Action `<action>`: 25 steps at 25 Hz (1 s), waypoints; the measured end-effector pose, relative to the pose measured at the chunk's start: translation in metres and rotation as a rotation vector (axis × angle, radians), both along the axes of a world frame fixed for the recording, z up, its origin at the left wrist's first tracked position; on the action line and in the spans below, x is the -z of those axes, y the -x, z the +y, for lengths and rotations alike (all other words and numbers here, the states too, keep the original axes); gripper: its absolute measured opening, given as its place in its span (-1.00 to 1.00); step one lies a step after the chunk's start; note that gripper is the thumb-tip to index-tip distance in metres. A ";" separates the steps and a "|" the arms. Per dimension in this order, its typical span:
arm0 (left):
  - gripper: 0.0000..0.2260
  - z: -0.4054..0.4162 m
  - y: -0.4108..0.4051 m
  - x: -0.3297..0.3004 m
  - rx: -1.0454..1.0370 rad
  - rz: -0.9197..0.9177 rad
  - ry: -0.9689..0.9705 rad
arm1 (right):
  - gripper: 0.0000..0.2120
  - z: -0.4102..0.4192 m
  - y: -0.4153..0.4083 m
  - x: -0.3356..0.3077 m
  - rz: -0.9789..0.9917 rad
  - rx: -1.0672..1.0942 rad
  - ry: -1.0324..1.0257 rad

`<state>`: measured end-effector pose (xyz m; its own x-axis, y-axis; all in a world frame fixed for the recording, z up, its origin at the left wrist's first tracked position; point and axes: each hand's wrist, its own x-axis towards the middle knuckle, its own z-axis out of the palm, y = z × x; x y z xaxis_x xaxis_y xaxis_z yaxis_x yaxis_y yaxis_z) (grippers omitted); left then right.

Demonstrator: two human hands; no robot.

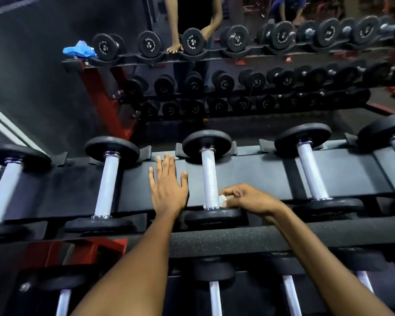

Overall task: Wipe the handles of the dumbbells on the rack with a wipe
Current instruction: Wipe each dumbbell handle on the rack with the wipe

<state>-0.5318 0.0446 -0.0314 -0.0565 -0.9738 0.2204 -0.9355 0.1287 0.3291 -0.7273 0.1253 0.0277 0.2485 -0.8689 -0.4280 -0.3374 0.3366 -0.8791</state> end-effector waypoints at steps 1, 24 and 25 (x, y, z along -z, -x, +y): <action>-0.45 0.000 0.000 -0.001 0.003 0.010 -0.001 | -0.76 0.002 0.004 -0.004 0.024 0.013 0.013; -0.45 0.000 0.001 -0.002 -0.020 0.036 0.004 | -0.88 -0.003 -0.033 -0.043 0.636 0.054 0.035; -0.45 0.000 0.000 -0.001 -0.023 0.039 0.006 | -0.86 -0.003 -0.040 -0.051 0.763 0.004 0.118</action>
